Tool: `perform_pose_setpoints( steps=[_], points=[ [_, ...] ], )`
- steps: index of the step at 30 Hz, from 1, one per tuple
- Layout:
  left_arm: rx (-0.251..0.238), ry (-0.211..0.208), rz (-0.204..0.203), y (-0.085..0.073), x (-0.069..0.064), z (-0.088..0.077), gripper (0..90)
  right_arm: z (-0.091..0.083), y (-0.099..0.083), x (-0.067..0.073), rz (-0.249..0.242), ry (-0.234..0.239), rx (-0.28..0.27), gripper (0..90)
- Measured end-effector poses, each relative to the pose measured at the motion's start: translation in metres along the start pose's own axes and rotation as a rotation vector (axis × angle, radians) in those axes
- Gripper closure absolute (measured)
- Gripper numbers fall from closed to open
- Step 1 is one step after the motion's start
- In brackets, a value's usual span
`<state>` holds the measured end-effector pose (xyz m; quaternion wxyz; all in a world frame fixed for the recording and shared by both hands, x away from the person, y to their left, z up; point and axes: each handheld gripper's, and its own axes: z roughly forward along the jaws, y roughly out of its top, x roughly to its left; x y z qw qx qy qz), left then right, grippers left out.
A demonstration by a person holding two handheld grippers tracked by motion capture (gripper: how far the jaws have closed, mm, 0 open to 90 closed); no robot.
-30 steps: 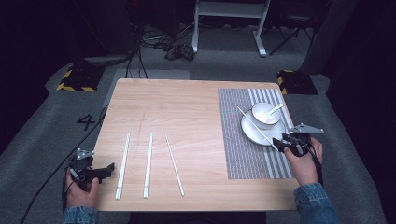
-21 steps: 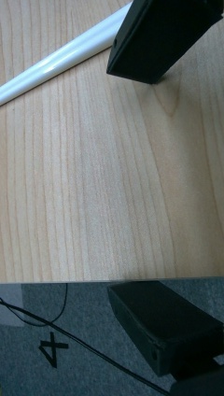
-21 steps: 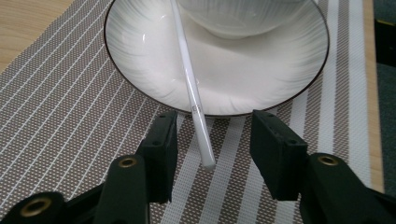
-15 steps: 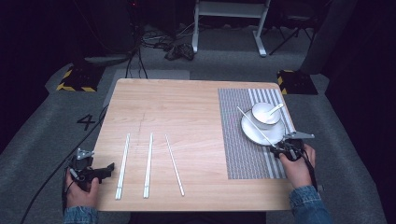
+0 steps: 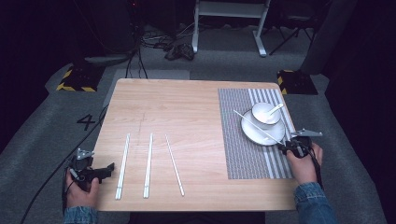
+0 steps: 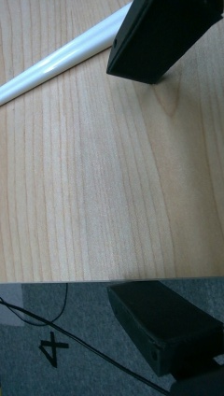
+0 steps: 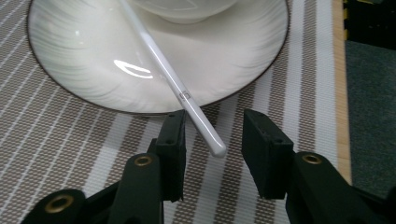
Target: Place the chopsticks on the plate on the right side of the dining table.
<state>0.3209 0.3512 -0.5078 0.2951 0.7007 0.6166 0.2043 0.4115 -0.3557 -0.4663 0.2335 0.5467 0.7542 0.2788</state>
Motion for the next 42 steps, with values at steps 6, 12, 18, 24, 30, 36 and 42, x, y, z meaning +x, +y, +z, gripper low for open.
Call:
perform_pose_setpoints(
  steps=[6,12,18,24,30,36,42],
  points=[
    [-0.004,0.001,-0.003,0.0,-0.001,0.0,0.0,0.0,0.003,-0.014,0.018,-0.027,0.005,61.5],
    [-0.007,0.003,-0.006,-0.001,-0.001,0.0,0.1,0.002,0.008,-0.021,0.031,-0.04,0.013,61.3],
    [-0.004,0.0,-0.004,-0.001,-0.001,0.0,0.0,0.01,0.012,-0.032,0.042,-0.064,0.036,60.6],
    [-0.004,0.002,-0.003,-0.001,-0.001,0.0,0.1,0.015,0.02,-0.038,0.044,-0.095,0.048,59.6],
    [-0.002,0.005,0.003,-0.001,-0.001,-0.001,0.2,0.021,0.029,-0.044,0.05,-0.119,0.061,58.9],
    [-0.003,0.003,-0.005,-0.001,-0.001,-0.001,0.2,0.022,0.033,-0.049,0.06,-0.133,0.062,58.1],
    [-0.004,0.002,-0.007,-0.001,-0.001,0.0,0.2,0.008,0.037,-0.051,0.038,-0.148,0.029,55.6]
  ],
)
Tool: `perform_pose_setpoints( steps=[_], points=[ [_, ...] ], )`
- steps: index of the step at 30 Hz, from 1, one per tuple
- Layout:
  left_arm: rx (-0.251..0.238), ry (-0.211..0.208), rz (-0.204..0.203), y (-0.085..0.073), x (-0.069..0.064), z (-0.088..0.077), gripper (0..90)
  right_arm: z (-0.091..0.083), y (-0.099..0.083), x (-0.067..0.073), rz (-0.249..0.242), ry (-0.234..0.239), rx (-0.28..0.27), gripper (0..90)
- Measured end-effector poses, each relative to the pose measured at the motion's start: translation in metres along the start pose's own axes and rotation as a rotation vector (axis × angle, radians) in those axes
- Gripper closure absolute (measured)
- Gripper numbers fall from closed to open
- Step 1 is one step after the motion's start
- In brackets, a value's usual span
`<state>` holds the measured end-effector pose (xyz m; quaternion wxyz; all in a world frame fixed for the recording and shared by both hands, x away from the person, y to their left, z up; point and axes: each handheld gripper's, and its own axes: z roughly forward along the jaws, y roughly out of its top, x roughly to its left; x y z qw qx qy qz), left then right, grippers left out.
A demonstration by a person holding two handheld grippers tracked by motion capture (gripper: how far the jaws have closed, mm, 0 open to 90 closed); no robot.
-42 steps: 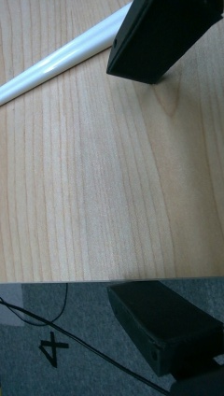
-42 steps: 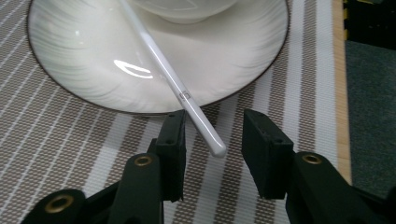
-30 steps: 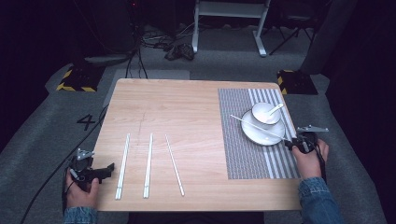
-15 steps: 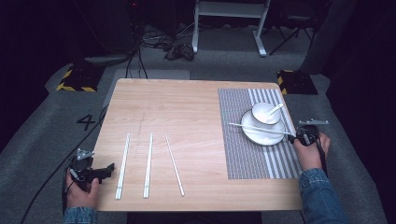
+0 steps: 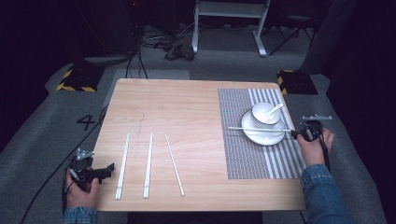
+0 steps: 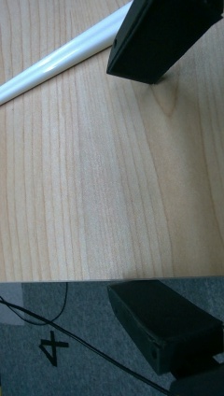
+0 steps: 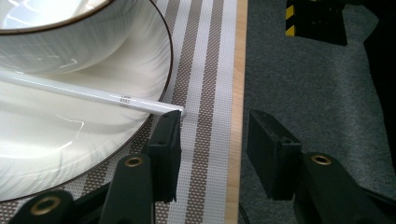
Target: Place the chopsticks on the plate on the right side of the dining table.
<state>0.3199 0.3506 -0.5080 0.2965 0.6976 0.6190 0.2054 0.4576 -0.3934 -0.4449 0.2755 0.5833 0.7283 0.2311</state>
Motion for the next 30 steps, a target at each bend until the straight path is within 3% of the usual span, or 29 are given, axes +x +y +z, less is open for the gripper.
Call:
perform_pose_setpoints(
  steps=[4,8,19,22,30],
  points=[
    [0.005,-0.005,-0.001,0.0,0.001,0.0,0.1,-0.01,0.0,0.003,0.0,0.007,-0.03,55.2],
    [0.005,-0.006,0.002,0.001,0.001,0.0,0.0,-0.021,0.003,0.014,-0.04,0.018,-0.053,53.3],
    [0.001,0.0,0.0,0.0,0.0,0.0,0.4,-0.054,0.034,0.072,-0.139,0.134,-0.106,48.5],
    [-0.001,0.003,0.004,0.0,0.0,0.0,0.4,-0.056,0.044,0.088,-0.175,0.129,-0.108,48.5],
    [0.003,-0.002,-0.002,0.0,0.001,0.0,0.4,-0.059,0.062,0.131,-0.233,0.193,-0.127,47.7]
  ],
)
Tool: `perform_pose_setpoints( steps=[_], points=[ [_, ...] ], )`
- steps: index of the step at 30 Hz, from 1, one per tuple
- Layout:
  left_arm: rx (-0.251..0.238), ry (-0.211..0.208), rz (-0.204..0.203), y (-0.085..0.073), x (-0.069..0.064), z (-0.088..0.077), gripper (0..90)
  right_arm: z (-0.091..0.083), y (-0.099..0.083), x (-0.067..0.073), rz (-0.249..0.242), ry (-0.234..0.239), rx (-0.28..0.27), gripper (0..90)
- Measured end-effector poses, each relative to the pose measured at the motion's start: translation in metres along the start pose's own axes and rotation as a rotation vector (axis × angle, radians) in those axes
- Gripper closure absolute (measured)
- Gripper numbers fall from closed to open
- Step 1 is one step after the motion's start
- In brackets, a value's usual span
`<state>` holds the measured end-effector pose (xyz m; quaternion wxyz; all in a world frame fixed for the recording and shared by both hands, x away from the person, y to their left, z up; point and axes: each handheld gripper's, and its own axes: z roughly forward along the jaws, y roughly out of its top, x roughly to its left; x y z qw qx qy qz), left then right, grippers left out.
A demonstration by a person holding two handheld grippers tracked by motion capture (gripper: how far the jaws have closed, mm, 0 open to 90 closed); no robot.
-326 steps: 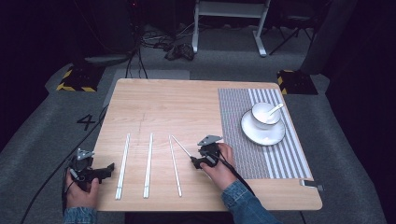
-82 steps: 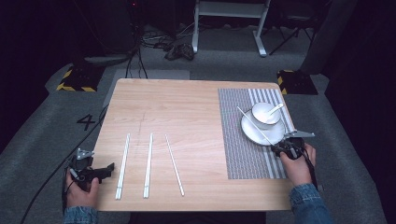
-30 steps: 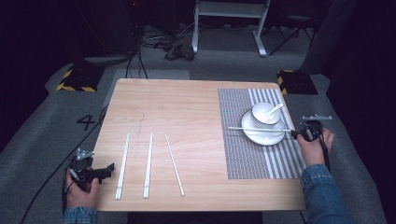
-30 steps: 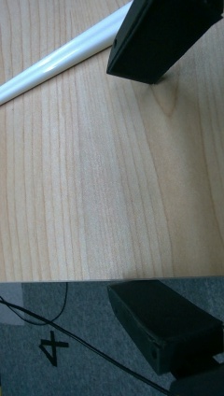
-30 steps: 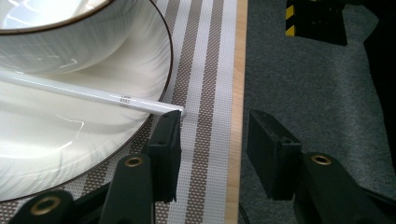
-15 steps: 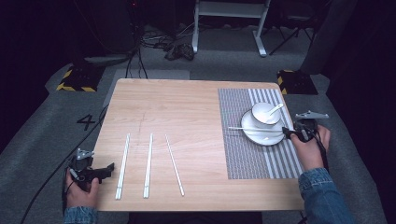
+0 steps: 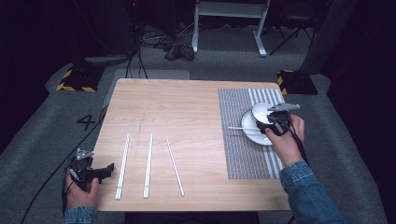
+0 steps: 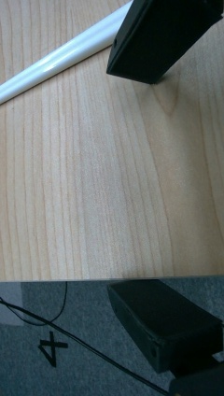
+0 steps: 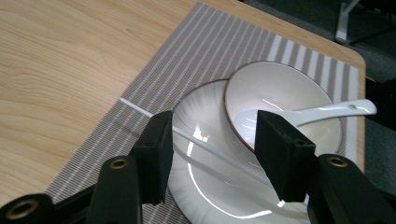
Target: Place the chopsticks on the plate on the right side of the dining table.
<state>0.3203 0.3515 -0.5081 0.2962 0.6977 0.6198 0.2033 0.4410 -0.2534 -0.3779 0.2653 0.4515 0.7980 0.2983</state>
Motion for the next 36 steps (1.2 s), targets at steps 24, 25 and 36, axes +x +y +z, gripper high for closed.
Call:
perform_pose_setpoints(
  steps=[24,25,36],
  points=[
    [0.001,0.0,0.003,0.0,0.0,0.0,0.4,0.003,0.031,0.098,-0.114,0.211,-0.03,27.2],
    [0.0,0.001,0.005,0.0,0.0,0.0,0.4,0.004,0.031,0.104,-0.123,0.224,-0.034,24.3],
    [0.0,0.0,0.004,0.0,0.0,0.0,0.4,0.021,0.032,0.161,-0.188,0.345,-0.041,26.4]
  ],
)
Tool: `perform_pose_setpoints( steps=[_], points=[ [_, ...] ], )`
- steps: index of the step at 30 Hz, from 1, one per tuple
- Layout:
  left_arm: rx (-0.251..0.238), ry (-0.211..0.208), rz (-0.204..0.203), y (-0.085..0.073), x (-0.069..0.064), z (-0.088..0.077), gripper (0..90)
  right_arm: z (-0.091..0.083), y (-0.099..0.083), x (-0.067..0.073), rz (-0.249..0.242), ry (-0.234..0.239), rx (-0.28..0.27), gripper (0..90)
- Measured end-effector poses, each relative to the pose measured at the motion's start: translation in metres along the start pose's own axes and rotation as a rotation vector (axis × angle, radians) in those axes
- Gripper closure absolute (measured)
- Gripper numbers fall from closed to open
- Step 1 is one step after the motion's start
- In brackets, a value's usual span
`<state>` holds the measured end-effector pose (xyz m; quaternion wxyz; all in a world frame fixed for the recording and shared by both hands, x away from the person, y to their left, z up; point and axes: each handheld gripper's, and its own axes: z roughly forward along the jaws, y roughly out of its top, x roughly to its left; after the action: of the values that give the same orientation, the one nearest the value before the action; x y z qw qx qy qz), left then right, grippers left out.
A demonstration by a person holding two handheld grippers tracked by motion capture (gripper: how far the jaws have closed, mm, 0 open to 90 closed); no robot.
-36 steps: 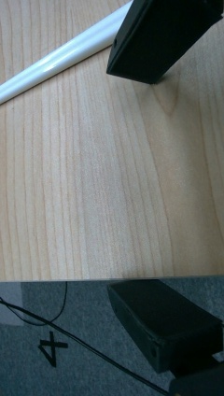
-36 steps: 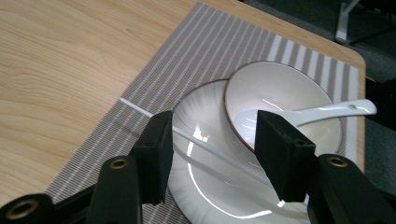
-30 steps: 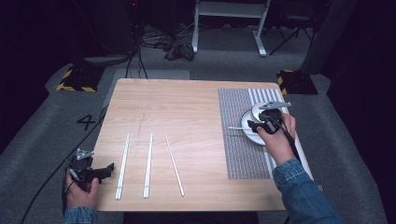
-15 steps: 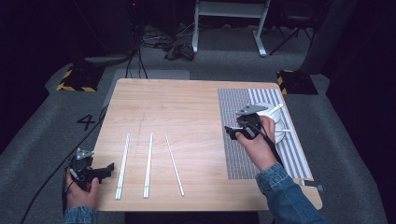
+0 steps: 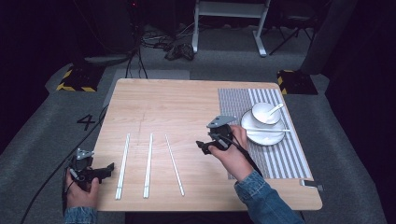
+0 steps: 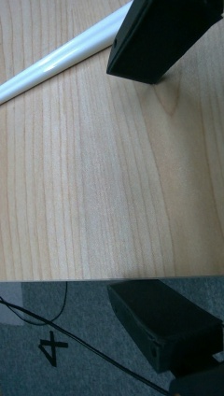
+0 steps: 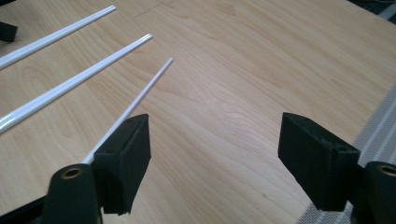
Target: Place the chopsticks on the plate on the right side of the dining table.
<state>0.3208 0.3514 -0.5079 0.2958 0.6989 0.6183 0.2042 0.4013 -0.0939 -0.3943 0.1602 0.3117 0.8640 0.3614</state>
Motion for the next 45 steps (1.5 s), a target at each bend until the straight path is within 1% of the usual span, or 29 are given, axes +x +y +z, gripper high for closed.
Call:
perform_pose_setpoints(
  steps=[5,7,9,15,18,21,24,29,30,33,37,40,41,43,45],
  points=[
    [-0.001,0.001,0.001,0.0,0.0,0.0,0.4,0.009,0.004,0.015,-0.017,0.032,0.008,29.9],
    [-0.001,0.001,0.001,0.0,0.0,0.0,0.4,0.012,0.005,0.02,-0.031,0.041,0.025,31.4],
    [-0.002,0.001,0.001,0.0,0.0,0.0,0.4,0.016,0.006,0.024,-0.044,0.043,0.031,31.8],
    [0.0,0.001,0.001,0.0,0.0,0.0,0.4,0.025,0.008,0.036,-0.053,0.061,0.021,31.2],
    [0.0,0.001,0.001,0.0,0.0,0.0,0.4,0.031,0.008,0.042,-0.052,0.072,0.025,30.3],
    [-0.001,0.001,0.001,0.0,0.0,0.0,0.4,0.039,0.007,0.05,-0.054,0.085,0.039,30.2],
    [-0.001,0.001,0.001,0.0,0.0,0.0,0.4,0.047,0.006,0.059,-0.078,0.106,0.053,33.0],
    [-0.001,0.001,0.001,0.0,0.0,0.0,0.4,0.06,0.005,0.072,-0.094,0.125,0.074,32.9],
    [-0.001,0.001,0.001,0.0,0.0,0.0,0.4,0.063,0.005,0.075,-0.091,0.13,0.081,32.8],
    [-0.001,0.001,0.001,0.0,0.0,0.0,0.4,0.07,0.003,0.08,-0.107,0.135,0.096,32.5],
    [-0.001,0.001,0.001,0.0,0.0,0.0,0.4,0.08,-0.001,0.086,-0.104,0.142,0.122,32.3],
    [-0.001,0.001,0.001,0.0,0.0,0.0,0.4,0.088,-0.005,0.087,-0.1,0.135,0.141,37.9],
    [-0.001,0.001,0.001,0.0,0.0,0.0,0.4,0.09,-0.006,0.087,-0.114,0.132,0.154,39.8],
    [-0.001,0.001,0.001,0.0,0.0,0.0,0.4,0.095,-0.009,0.086,-0.121,0.129,0.167,40.9],
    [-0.001,0.001,0.001,0.0,0.0,0.0,0.4,0.099,-0.013,0.086,-0.104,0.143,0.182,43.5]
  ],
)
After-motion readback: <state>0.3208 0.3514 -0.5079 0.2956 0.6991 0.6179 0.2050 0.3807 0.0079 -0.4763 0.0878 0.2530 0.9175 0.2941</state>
